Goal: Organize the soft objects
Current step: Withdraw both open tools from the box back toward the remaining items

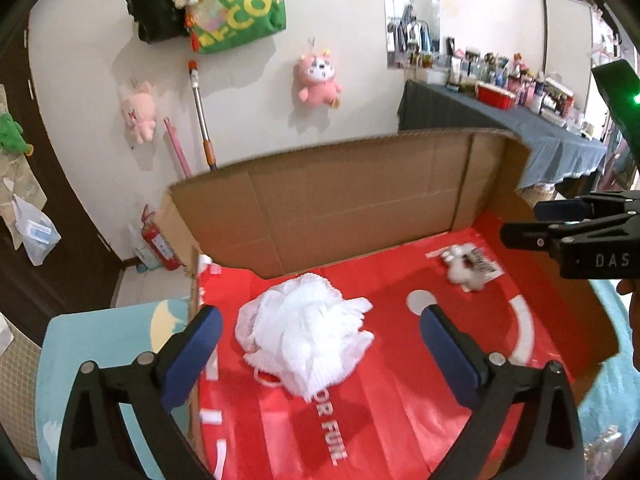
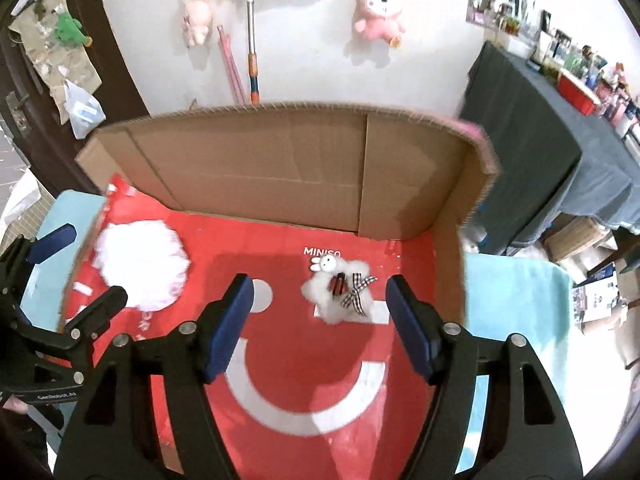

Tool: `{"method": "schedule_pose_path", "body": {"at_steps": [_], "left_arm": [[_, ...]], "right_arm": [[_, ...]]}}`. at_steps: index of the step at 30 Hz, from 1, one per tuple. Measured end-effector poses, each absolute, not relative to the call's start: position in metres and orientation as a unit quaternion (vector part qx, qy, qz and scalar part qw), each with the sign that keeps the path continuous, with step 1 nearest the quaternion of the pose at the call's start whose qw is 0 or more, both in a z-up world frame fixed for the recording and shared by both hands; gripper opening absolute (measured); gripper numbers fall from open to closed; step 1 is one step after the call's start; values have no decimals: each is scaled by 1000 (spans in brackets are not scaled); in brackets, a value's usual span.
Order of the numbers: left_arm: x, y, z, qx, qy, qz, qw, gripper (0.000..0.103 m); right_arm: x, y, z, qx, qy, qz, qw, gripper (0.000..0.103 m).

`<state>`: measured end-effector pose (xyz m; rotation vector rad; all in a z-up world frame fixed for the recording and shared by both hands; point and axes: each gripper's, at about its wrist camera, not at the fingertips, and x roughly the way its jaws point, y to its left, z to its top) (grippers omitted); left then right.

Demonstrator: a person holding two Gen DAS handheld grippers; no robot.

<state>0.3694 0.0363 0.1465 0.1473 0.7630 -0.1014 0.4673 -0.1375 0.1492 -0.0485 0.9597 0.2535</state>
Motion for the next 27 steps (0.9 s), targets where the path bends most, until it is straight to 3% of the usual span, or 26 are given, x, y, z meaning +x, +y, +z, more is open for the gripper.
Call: {"method": "schedule_pose_path", "body": {"at_steps": [2,6,15,27], "left_arm": [[354,35,158,68,359,-49,930,103],[319,33,185,52,330,-52,941,103],[237,34,227,28,269,-59,961,103],[121,27,230,-4,194,-100,976,103]], "right_arm": [[448,-138,165,-29,445,121,887,68],[415,-139,194,-31,412,120,902,78],[326,-147,247,-23,341,137,930,80],[189,-159,253,-34,243,145,959,87]]}}
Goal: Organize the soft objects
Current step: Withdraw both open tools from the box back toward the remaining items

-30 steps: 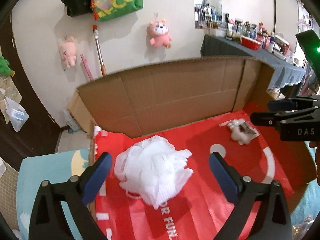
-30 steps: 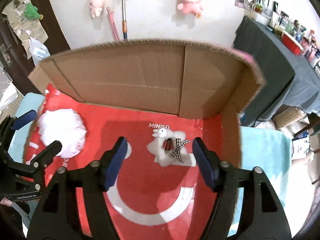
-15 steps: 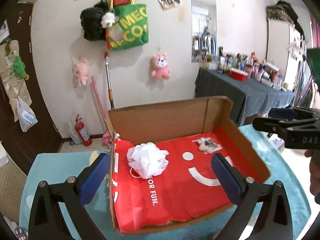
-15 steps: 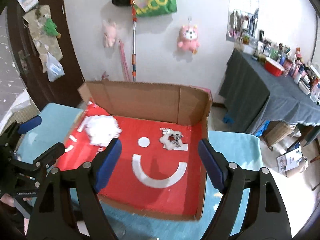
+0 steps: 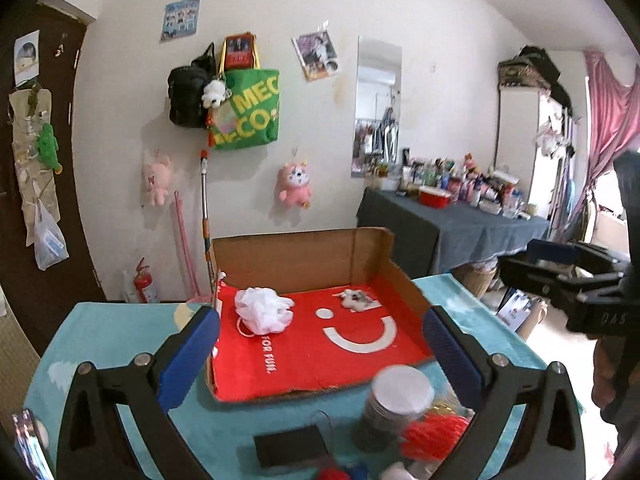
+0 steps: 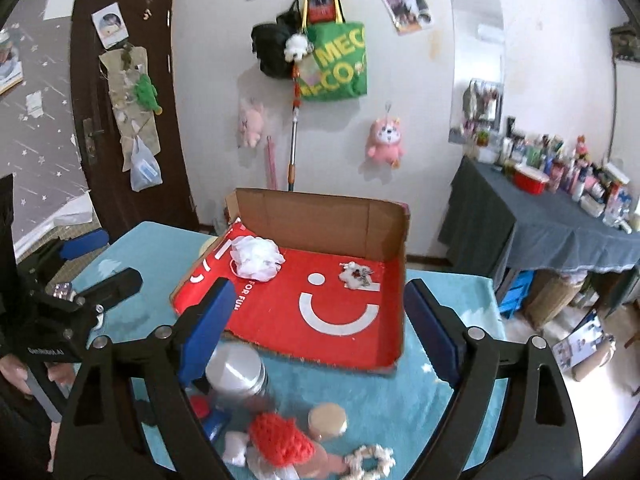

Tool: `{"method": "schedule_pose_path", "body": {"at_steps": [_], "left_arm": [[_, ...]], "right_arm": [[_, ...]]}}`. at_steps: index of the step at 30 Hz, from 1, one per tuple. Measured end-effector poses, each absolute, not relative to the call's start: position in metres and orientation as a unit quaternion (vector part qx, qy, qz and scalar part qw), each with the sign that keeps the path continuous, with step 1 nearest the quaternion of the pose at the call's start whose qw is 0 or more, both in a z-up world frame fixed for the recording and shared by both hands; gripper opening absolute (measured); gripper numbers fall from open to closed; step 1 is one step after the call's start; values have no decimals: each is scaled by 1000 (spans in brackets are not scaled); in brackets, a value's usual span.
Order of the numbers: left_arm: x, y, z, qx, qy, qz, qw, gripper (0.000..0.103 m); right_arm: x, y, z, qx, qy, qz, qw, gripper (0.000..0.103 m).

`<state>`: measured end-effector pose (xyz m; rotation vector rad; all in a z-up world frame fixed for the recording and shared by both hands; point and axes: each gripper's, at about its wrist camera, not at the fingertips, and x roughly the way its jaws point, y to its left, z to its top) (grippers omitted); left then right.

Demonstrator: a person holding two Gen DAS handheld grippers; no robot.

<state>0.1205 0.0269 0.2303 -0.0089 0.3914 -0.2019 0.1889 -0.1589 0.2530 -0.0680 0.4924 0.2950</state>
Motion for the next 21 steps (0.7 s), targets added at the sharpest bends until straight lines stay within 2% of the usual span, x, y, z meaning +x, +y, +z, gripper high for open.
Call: {"method": "schedule_pose_path", "body": {"at_steps": [11,21], "left_arm": [[35,10,199,7,121,-92,988,103],[10,3,152,1,135,-83,987,103]], "right_arm": [[85,-171,210,-27,170,102,980,91],[42,-174,159,-30,152,54,986,92]]}}
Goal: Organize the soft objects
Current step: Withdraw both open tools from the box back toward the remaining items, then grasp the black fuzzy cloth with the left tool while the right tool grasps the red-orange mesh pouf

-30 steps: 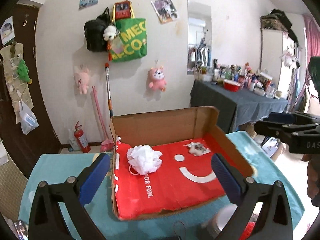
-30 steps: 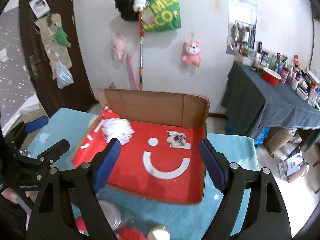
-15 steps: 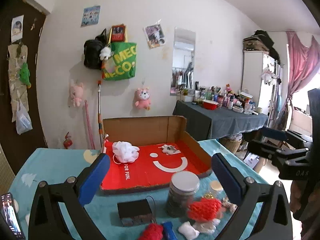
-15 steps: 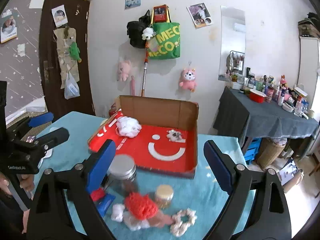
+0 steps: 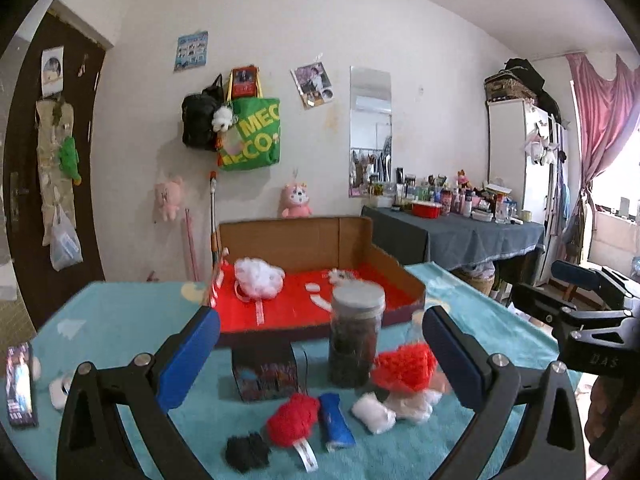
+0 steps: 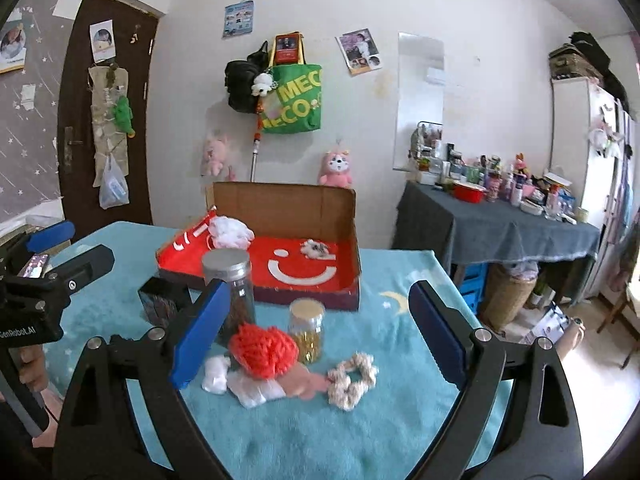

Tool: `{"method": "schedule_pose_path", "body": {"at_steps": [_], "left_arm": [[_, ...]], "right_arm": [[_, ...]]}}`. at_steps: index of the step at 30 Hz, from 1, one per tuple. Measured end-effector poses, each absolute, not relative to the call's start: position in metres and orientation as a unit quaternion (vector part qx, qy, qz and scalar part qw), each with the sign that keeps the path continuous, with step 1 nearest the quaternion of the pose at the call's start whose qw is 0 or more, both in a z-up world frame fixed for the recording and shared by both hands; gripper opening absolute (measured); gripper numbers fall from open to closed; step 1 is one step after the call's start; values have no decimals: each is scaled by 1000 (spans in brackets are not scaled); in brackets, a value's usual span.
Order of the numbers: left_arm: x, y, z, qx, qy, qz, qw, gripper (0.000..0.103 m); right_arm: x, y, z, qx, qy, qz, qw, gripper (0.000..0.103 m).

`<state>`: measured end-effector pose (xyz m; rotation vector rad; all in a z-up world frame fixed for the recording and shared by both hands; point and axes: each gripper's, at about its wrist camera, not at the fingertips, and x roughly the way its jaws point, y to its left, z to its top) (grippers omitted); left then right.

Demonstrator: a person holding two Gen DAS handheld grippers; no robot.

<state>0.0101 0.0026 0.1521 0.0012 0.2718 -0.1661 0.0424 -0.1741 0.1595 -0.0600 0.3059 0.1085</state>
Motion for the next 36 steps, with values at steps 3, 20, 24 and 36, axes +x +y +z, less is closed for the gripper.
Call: {"method": "schedule_pose_path", "body": {"at_steps": [3,20,24,36], "left_arm": [[10,2,131,-5,157,-81,984,103],[35,5,46,2,254,-57,966,103],[39,8,42,0,266,-54,962,103],[45,23,48,-4,291,-57,955,103]], "right_arm": [[37,-172,143,-29,158,47,986,92],[62,-162,55,-27,238,20,971,92],[66,-159,46,-32,249,22,968,92],[84,-159,43,-18,277,46,959,92]]}}
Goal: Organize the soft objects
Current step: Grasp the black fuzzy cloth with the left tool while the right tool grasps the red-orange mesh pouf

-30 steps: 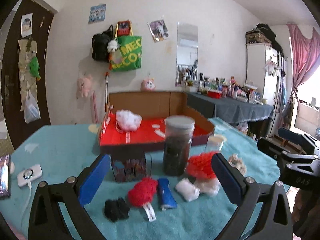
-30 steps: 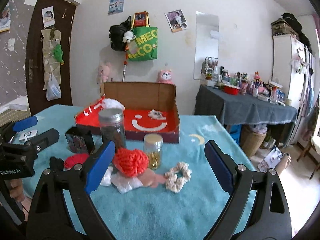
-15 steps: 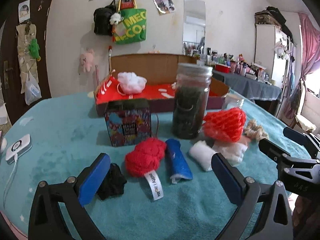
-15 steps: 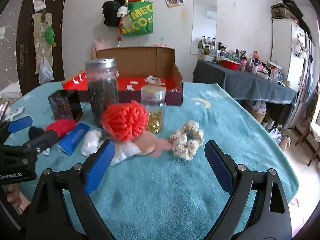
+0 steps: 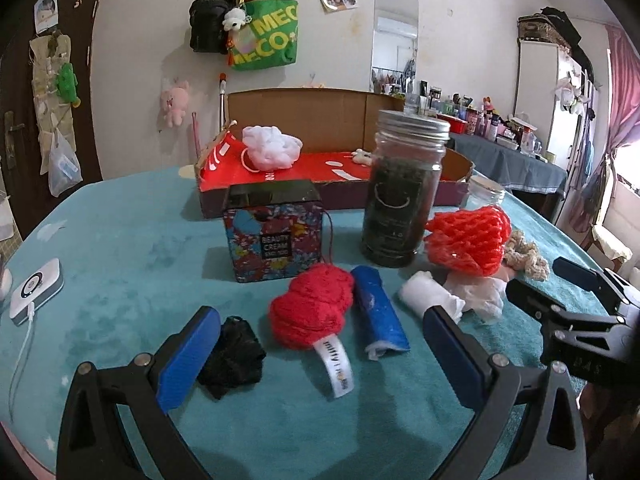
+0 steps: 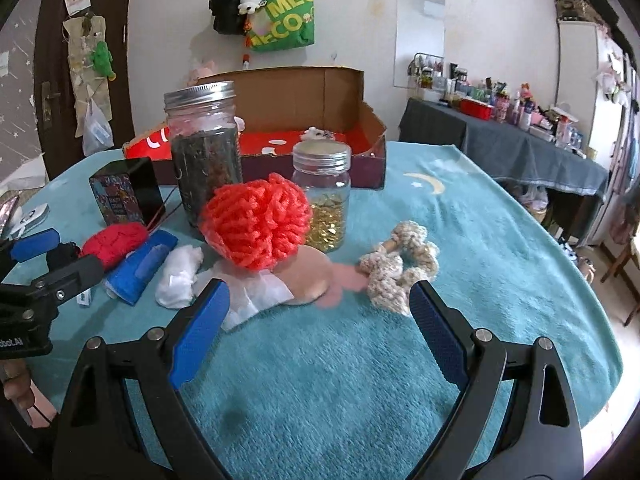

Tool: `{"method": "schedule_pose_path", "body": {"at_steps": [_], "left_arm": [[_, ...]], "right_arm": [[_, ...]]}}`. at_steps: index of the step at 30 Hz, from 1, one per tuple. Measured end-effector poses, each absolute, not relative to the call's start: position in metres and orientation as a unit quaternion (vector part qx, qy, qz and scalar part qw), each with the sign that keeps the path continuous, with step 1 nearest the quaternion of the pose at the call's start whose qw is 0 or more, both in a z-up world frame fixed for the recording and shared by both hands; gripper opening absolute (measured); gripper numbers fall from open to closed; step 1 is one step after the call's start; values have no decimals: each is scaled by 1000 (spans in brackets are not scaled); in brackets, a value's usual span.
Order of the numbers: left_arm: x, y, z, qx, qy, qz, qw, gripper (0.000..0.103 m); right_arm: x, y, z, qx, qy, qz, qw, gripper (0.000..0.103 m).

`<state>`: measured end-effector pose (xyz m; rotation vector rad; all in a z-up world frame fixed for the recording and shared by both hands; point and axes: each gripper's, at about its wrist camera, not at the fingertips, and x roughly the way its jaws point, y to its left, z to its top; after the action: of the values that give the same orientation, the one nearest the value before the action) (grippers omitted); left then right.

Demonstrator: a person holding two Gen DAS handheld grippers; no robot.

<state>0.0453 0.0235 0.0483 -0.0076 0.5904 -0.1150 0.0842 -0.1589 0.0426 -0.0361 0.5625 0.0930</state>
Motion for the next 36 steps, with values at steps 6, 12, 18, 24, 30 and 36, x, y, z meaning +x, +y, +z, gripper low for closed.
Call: {"method": "schedule_pose_path", "body": {"at_steps": [6,12,18,24,30,36], "left_arm": [[46,43,53,6,297,-39,954,103],[47,66,52,14,306,-25,951,103],[55,77,42,16,326,-35,945,82],[59,74,33,9,351,-91,932,30],[56,64,56,9,322,-110,940,28],[67,36,73,5,299,-160,941,28]], "right_arm": [[99,-153,50,-15,292,73,954,92],[118,-145,56,-15,309,98,946,92],[140,-143,57,4,339,134,931,92],[151,-142,57,18,357,159,920,56],[142,-146,60,27,338,175,924,42],[125,-148,69,27,315,181,931,41]]}}
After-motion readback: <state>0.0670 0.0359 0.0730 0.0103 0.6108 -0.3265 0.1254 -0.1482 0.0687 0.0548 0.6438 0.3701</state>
